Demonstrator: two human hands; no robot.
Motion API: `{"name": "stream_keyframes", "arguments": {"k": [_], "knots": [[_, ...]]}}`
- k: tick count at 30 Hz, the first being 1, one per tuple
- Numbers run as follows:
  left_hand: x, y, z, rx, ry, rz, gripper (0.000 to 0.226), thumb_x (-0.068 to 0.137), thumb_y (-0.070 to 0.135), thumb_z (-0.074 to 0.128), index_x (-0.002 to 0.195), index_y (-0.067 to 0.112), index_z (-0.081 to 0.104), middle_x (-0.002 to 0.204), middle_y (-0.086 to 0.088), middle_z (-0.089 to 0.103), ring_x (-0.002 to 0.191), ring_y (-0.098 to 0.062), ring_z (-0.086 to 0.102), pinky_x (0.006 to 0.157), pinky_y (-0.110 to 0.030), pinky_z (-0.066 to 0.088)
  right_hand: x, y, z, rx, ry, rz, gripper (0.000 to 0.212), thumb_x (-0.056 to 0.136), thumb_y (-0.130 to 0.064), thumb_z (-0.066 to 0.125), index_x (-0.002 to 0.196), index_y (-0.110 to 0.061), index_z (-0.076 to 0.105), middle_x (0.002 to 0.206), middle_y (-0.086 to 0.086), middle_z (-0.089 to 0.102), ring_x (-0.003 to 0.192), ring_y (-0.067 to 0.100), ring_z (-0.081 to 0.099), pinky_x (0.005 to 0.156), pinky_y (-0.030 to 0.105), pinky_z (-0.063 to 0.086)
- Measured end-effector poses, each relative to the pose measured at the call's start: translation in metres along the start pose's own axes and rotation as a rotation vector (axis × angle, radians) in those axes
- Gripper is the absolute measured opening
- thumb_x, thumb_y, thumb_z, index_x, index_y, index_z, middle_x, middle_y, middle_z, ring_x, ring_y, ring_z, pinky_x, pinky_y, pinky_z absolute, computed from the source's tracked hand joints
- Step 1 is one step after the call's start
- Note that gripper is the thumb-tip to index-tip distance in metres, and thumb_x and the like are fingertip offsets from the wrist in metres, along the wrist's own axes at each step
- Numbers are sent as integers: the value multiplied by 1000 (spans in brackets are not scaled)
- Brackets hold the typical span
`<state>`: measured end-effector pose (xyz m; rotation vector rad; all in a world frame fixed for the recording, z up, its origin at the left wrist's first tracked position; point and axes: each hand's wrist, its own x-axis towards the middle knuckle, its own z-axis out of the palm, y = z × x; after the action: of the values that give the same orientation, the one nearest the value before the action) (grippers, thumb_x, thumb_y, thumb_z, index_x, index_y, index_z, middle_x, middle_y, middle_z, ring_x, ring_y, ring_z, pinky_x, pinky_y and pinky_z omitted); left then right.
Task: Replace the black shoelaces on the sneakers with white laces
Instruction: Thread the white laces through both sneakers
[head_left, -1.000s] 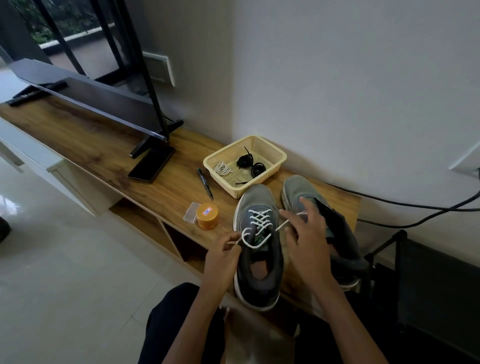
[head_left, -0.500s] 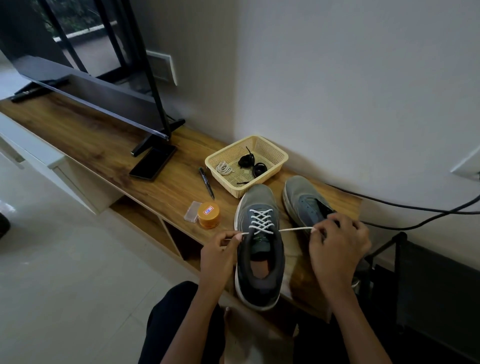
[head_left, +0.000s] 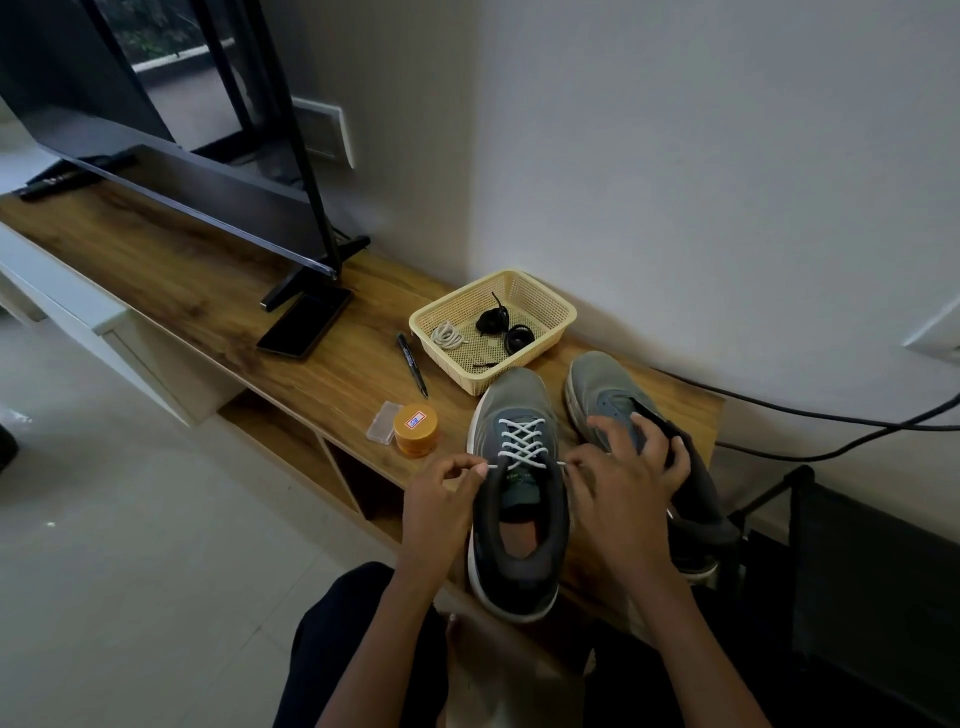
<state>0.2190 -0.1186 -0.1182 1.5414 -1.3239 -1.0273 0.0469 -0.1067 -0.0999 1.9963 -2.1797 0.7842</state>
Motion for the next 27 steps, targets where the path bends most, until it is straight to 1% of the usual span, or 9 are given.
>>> {"name": "stream_keyframes", "arguments": {"k": [3,7,10,12,15,19,22,25,27], "knots": [[0,-1,1,33,35,0,14,90,22,60,82,33,60,94,10,62,92,-4,56,85,-23,44,-2,3,-3,0,36,22,7,77,-16,69,70,-19,70,109,2,63,119,30,32,101,66,17],[0,-2,0,53,45,-1,16,91,25,59,81,37,58,92,14,62,92,-3,56,90,-37,46,-4,2,-3,-21,47,32,20,80,-25,54,71,-19,71,105,-1,65,116,27,36,104,57,13],[-1,-1,-2,49,18,14,14,90,25,60,82,36,59,90,14,64,89,-1,57,87,-30,45,-4,1,-6,-20,69,-19,28,84,-30,47,74,-20,71,92,-4,67,109,22,41,105,51,11],[-1,0,-5,47,23,14,11,88,25,63,82,34,60,83,12,65,82,-2,59,80,-26,45,-3,1,-9,18,93,-62,8,80,-20,66,73,-20,69,77,-5,67,98,21,51,105,52,11],[-5,4,-16,35,24,-1,8,88,26,63,84,32,61,80,11,64,78,-6,60,73,-23,46,-2,1,-15,48,37,-43,14,68,-10,80,69,-19,69,67,-6,66,82,24,59,103,54,15],[-18,18,-39,27,75,45,10,89,23,62,87,33,61,86,13,63,81,0,57,71,-16,41,-2,-3,-38,127,-31,17,14,71,-11,78,71,-21,69,68,-14,61,88,22,56,104,52,15],[-31,36,-54,8,126,134,14,88,21,63,87,34,62,88,15,64,85,4,57,72,-10,40,-2,-5,-62,297,-135,102,11,79,-15,72,75,-26,69,70,-26,49,97,16,50,106,39,11],[-45,60,-59,-20,85,312,16,87,13,64,87,30,66,88,16,67,88,8,59,75,-4,42,-5,-10,-85,535,-188,81,25,79,-13,72,72,-36,64,76,-24,59,85,-1,50,99,35,33],[-50,70,-55,-6,-7,391,12,87,13,63,92,22,69,91,13,67,90,6,60,77,-6,42,-7,-17,-98,695,-217,60,22,79,-6,71,76,-27,69,79,-10,65,80,-8,53,79,8,39]]}}
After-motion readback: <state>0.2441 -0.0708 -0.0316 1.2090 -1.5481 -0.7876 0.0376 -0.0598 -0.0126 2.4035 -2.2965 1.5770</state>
